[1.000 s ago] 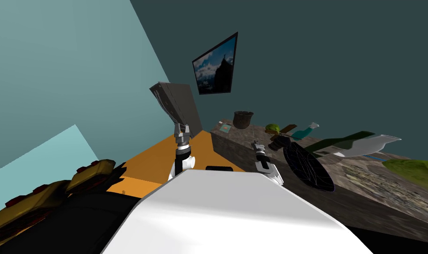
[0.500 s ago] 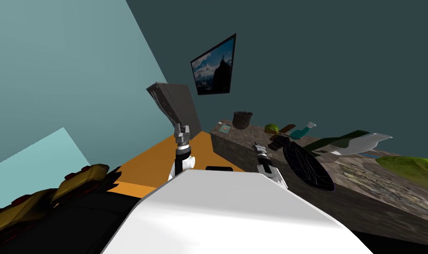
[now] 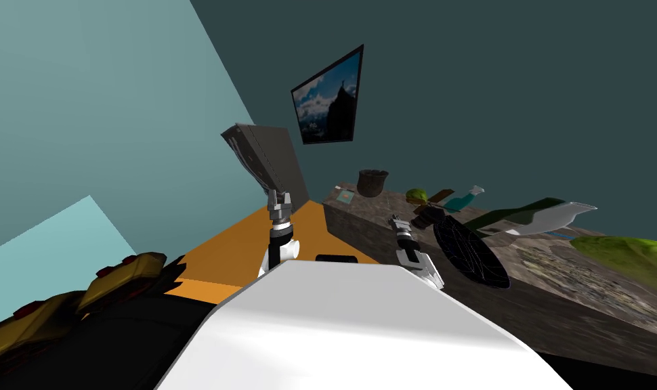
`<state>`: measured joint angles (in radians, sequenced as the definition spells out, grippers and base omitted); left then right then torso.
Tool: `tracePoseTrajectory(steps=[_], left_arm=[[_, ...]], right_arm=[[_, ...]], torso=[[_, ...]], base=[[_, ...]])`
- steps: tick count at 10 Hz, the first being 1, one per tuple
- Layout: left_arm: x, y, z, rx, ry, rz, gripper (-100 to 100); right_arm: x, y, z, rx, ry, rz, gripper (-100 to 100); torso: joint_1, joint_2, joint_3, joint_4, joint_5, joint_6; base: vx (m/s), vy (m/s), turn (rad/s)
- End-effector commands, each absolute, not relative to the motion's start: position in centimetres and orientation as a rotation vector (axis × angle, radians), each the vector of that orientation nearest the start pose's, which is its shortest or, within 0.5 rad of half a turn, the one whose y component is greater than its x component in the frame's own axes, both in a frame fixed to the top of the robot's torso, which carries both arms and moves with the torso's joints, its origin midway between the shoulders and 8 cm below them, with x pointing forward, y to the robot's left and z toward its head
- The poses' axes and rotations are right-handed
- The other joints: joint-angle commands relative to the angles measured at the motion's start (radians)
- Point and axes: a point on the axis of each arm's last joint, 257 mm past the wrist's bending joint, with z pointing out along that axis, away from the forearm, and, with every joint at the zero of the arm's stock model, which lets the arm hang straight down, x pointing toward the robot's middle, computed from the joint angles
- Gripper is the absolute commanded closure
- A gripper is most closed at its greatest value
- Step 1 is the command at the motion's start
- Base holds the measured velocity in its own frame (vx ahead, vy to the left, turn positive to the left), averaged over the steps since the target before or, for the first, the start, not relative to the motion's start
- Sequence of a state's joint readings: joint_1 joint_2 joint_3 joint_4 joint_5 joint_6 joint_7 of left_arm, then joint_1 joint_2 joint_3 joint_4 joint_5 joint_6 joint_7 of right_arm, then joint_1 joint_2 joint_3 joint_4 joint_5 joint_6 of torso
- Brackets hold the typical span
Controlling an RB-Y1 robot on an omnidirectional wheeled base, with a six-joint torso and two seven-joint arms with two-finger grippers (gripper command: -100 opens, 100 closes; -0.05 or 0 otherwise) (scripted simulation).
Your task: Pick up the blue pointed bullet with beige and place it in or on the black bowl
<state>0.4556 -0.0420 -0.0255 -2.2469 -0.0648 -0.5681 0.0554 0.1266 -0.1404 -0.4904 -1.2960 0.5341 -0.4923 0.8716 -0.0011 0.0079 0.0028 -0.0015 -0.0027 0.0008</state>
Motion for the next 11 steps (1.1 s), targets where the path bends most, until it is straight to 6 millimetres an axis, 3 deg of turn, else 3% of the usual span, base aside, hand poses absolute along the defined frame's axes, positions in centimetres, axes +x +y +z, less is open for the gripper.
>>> tracePoseTrajectory(steps=[1, 2, 3, 11], left_arm=[[34.4, 26.1, 3.7, -0.608, 0.551, -1.372, 0], [34.4, 26.0, 3.7, -0.608, 0.551, -1.372, 0], [34.4, 26.1, 3.7, -0.608, 0.551, -1.372, 0], [34.4, 26.1, 3.7, -0.608, 0.551, -1.372, 0]], right_arm=[[45.3, -47.9, -24.8, 0.185, 1.446, -0.197, 100], [45.3, -47.9, -24.8, 0.185, 1.446, -0.197, 100], [46.8, -48.3, -22.1, 0.166, 1.410, -0.196, 100], [51.1, -49.2, -10.7, 0.080, 1.269, -0.195, 100]], torso=[[0.000, 0.000, 0.000, 0.000, 0.000, 0.000], [0.002, 0.003, 0.002, 0.001, 0.000, 0.000], [0.002, 0.003, 0.002, 0.000, 0.000, 0.000], [0.000, 0.002, 0.001, 0.000, 0.000, 0.000]], base=[[-0.169, 0.044, -0.004], [-0.126, 0.035, -0.007], [-0.132, 0.026, -0.015], [-0.125, -0.001, -0.002]])
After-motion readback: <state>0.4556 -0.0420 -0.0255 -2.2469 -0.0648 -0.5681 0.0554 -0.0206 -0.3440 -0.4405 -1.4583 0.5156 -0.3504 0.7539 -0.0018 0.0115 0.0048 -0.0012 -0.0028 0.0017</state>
